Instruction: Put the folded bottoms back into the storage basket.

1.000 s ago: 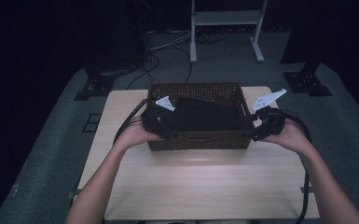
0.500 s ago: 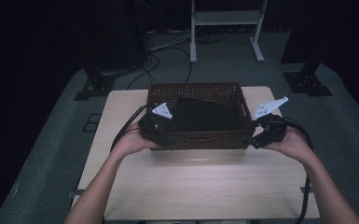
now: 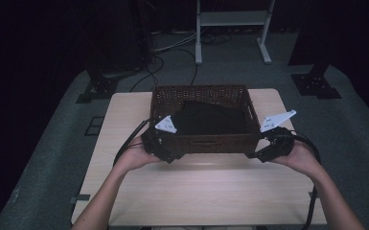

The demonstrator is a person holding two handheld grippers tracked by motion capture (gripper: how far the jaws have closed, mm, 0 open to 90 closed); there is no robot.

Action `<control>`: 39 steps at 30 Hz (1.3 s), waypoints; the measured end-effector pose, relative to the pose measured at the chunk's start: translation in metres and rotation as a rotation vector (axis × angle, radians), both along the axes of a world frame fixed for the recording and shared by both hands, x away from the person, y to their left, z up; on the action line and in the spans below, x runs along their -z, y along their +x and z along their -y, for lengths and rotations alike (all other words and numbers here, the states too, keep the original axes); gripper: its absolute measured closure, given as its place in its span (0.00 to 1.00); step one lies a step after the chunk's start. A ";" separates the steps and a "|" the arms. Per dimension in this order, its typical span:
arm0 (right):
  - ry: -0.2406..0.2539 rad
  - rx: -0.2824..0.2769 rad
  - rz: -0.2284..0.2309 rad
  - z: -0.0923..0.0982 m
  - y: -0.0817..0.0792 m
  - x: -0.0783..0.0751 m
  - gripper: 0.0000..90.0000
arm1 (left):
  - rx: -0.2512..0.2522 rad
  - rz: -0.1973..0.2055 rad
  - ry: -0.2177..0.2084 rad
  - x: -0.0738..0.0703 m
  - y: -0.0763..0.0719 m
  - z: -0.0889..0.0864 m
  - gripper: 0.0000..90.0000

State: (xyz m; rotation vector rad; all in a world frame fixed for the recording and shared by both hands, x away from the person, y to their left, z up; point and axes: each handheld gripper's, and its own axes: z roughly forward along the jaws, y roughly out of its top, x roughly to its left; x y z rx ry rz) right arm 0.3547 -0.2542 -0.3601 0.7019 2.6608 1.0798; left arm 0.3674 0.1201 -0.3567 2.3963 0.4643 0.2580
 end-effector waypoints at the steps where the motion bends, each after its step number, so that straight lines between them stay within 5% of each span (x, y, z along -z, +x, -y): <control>1: -0.001 0.000 -0.001 0.000 -0.001 0.001 0.27 | -0.004 -0.002 -0.004 0.001 -0.001 0.000 0.15; 26: 0.033 0.008 -0.035 0.008 -0.020 0.041 0.27 | 0.011 0.015 -0.013 0.028 -0.030 -0.003 0.13; 39: 0.041 0.028 -0.049 0.014 -0.027 0.054 0.27 | -0.020 0.029 -0.032 0.039 -0.041 -0.018 0.12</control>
